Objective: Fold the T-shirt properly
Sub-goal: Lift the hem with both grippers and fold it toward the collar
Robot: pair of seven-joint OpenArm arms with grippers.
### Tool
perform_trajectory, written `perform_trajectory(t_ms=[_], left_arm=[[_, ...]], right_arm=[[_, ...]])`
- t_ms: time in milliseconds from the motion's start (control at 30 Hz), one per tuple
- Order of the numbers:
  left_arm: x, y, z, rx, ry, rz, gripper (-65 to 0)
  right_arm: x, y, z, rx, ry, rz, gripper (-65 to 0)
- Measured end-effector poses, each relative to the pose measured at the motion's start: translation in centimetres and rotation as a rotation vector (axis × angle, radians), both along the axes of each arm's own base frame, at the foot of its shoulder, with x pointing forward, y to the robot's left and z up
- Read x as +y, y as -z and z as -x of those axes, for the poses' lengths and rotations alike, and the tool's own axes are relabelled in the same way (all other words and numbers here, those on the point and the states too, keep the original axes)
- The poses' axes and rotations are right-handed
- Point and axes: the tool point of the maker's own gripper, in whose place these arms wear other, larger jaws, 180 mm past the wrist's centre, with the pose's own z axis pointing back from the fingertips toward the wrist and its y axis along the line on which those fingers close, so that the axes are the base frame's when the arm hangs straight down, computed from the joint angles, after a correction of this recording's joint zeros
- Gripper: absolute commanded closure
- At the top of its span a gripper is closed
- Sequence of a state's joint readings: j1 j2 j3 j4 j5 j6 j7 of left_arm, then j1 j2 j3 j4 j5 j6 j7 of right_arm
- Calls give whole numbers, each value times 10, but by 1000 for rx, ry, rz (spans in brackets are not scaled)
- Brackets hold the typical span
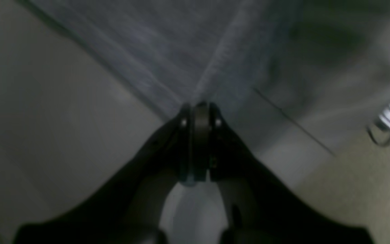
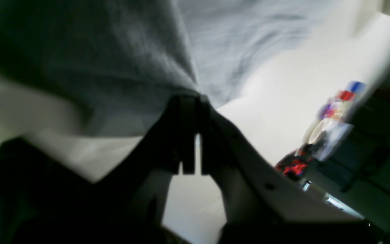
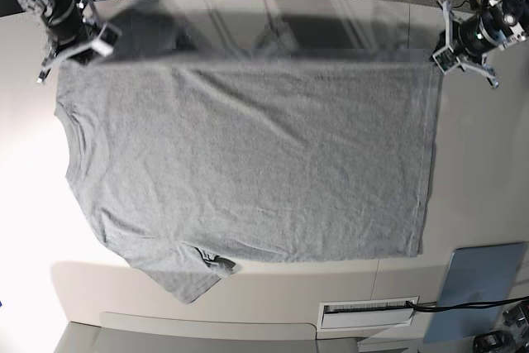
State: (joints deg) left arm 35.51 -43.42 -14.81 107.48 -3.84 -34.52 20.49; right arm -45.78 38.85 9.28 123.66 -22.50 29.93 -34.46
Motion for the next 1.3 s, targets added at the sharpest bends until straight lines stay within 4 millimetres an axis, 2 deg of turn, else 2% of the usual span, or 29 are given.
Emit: perform_trajectory(t_ms=[133, 233, 400, 600, 733, 867, 967, 1100, 1300], left_arm=[[0, 0, -21, -53, -61, 44, 0], [-1, 9, -28, -50, -92, 91, 0], [3, 17, -51, -81, -151, 131, 0], [7, 10, -80, -133, -182, 153, 0], [8, -2, -97, -176, -185, 165, 0], [12, 1, -104, -175, -200, 170, 0], [8, 6, -109, -163, -193, 176, 0], [4, 12, -118, -158, -194, 165, 0], [10, -3, -140, -210, -215, 155, 0]], right_arm=[[0, -3, -24, -63, -10, -33, 0], [-4, 6, -41, -72, 1, -43, 0], [0, 23, -67, -78, -1, -66, 0], [0, 33, -102, -119, -7, -31, 0], [-3, 26, -123, -165, 2, -23, 0], [-1, 9, -143, -223, 1, -42, 0], [1, 1, -152, -248, 3, -62, 0], [2, 0, -153, -252, 4, -64, 0], [3, -1, -154, -257, -2, -71, 0]])
